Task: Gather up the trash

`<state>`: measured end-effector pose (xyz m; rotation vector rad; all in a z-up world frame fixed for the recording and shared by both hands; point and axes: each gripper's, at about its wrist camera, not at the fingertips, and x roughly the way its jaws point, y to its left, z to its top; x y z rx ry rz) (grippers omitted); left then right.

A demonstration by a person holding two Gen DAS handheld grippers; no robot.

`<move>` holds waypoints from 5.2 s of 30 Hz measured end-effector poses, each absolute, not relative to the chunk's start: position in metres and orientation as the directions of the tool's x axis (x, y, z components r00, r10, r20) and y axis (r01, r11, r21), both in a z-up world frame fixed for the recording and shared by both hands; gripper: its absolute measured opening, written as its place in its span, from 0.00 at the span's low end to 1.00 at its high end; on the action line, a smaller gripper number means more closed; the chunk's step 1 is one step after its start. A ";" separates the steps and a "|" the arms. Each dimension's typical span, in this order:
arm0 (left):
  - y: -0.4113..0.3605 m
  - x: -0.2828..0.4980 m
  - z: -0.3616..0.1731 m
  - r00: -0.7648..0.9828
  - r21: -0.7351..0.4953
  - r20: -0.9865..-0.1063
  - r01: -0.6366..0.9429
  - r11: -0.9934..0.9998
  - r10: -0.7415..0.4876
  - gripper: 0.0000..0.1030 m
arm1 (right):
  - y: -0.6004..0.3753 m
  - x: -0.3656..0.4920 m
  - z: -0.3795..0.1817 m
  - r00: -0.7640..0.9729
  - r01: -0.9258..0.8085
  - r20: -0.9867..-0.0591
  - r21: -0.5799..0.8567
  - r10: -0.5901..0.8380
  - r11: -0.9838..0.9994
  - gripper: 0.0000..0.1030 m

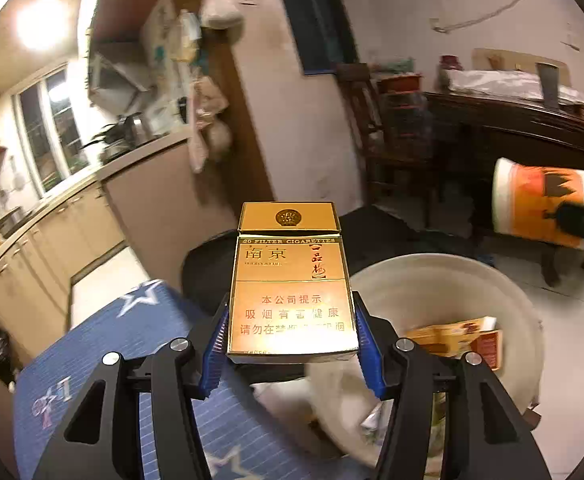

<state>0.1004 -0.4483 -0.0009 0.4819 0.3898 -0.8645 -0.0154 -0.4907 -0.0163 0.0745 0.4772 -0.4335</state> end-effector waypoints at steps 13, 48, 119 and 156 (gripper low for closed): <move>-0.487 0.101 -0.041 0.462 0.177 -0.601 0.872 0.456 -0.652 0.55 | -0.526 -0.004 -0.048 0.756 0.447 -0.540 0.014 -0.369 0.895 0.01; -0.442 0.099 -0.038 0.463 0.167 -0.569 0.874 0.456 -0.680 0.71 | -0.501 -0.022 -0.056 0.756 0.463 -0.531 0.021 -0.382 0.886 0.66; -0.244 -0.029 -0.072 0.606 0.179 -0.570 0.750 0.637 -0.554 0.95 | -0.357 -0.149 -0.082 0.424 0.820 -0.525 -0.123 -0.738 0.559 0.95; -0.244 -0.044 -0.065 0.604 0.196 -0.545 0.766 0.612 -0.582 0.95 | -0.353 -0.154 -0.075 0.464 0.807 -0.515 -0.090 -0.721 0.584 0.95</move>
